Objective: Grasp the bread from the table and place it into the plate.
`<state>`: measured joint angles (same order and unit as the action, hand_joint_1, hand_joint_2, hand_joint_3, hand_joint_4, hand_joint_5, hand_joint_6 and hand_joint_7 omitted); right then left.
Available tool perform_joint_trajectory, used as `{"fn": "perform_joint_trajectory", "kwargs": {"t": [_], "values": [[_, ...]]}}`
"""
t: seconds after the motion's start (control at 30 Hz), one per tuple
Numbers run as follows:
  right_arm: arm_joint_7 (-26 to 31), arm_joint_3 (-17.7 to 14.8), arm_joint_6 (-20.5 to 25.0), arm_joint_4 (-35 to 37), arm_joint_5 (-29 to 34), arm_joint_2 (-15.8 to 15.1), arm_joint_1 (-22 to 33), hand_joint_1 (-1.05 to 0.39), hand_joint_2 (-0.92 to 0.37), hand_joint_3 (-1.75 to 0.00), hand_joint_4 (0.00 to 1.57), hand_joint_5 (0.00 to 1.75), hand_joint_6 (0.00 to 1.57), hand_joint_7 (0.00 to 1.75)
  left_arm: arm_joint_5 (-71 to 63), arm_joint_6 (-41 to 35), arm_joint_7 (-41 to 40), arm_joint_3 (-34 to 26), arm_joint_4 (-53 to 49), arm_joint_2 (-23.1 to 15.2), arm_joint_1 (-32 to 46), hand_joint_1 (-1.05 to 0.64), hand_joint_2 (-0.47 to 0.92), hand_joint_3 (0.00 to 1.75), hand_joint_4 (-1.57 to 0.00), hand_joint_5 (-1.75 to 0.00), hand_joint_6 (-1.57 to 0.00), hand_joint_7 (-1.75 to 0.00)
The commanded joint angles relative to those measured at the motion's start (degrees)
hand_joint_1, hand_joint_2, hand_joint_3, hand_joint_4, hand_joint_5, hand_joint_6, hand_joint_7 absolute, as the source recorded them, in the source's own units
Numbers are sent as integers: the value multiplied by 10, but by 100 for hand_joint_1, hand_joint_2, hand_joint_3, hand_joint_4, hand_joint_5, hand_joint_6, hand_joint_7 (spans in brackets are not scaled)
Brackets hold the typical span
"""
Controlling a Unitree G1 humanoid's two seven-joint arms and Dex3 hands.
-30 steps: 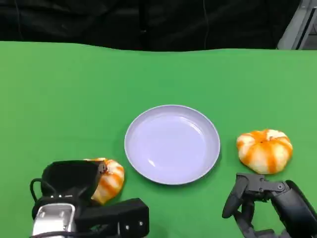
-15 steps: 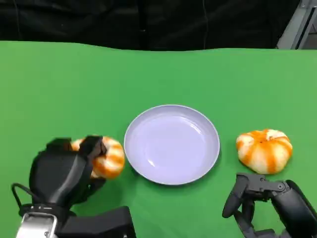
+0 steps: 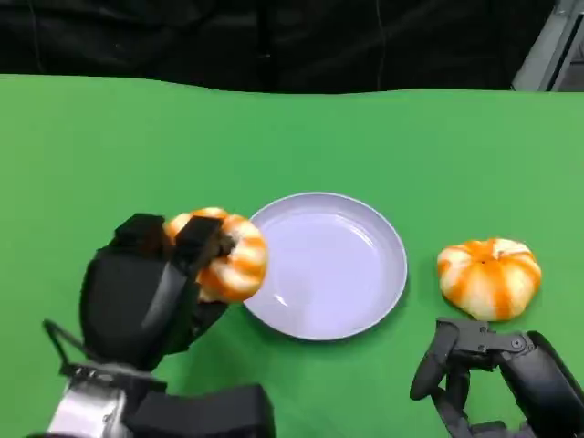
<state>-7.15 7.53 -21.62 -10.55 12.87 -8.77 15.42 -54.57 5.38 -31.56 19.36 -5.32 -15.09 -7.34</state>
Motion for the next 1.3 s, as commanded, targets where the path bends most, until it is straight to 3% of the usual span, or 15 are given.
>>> {"fn": "perform_joint_trajectory", "kwargs": {"t": [0.03,0.33,0.37,0.4,0.43,0.47,0.5,0.57,0.6,0.87,1.17,1.3], "values": [[4,-1,-2,-4,-2,-4,1,2,-29,-138,90,174,87,125,21,8,30,11,-39,10,-54,-24,30,134,-96,-175,-78,-165],[6,2,-4,-3,-5,-2,4,0,-30,-136,90,172,87,124,64,9,72,36,-130,60,-130,-22,28,132,-93,-175,-74,-174],[6,2,-7,-1,-6,-2,4,0,-30,-137,90,172,87,124,82,-3,108,34,-125,66,-132,-23,30,131,-91,-175,-74,-167],[6,3,-9,0,-6,-2,3,0,-30,-137,90,172,87,124,95,-12,135,33,-119,69,-133,-26,45,107,-79,-168,-77,-121],[6,3,-10,1,-7,-2,3,0,-30,-137,90,172,87,124,110,-35,210,38,-102,62,-138,-27,53,95,-75,-165,-81,-99],[5,3,-10,1,-8,-2,2,0,-30,-138,90,173,87,125,116,-63,288,46,-83,51,-146,-39,74,60,-32,-100,-44,-53],[5,3,-8,1,-8,-2,2,-1,-30,-138,90,173,87,125,115,-85,346,54,-68,42,-152,-51,83,45,-16,-57,-26,-31],[6,2,-8,-2,-5,-2,3,-1,-29,-138,90,173,87,125,114,-107,408,59,-45,33,-154,-68,90,31,-4,-14,-9,-10],[7,2,-7,-3,-3,-3,4,-1,-29,-137,90,173,87,125,113,-111,421,58,-37,32,-152,-72,91,30,-3,-8,-7,-8],[4,-1,-2,-8,-6,-5,5,-1,-30,-136,90,173,86,125,114,-131,466,65,-11,26,-147,-76,92,30,-6,-6,-10,-7],[4,-2,-2,-7,-3,-9,5,-1,-31,-135,90,173,86,125,111,-126,451,67,3,16,-131,-76,92,33,-4,-5,-11,-5],[5,-2,-7,-4,-5,-7,5,0,-30,-135,91,174,87,125,122,-110,431,40,63,-5,-94,-72,92,33,-10,-10,-15,-7]]}}
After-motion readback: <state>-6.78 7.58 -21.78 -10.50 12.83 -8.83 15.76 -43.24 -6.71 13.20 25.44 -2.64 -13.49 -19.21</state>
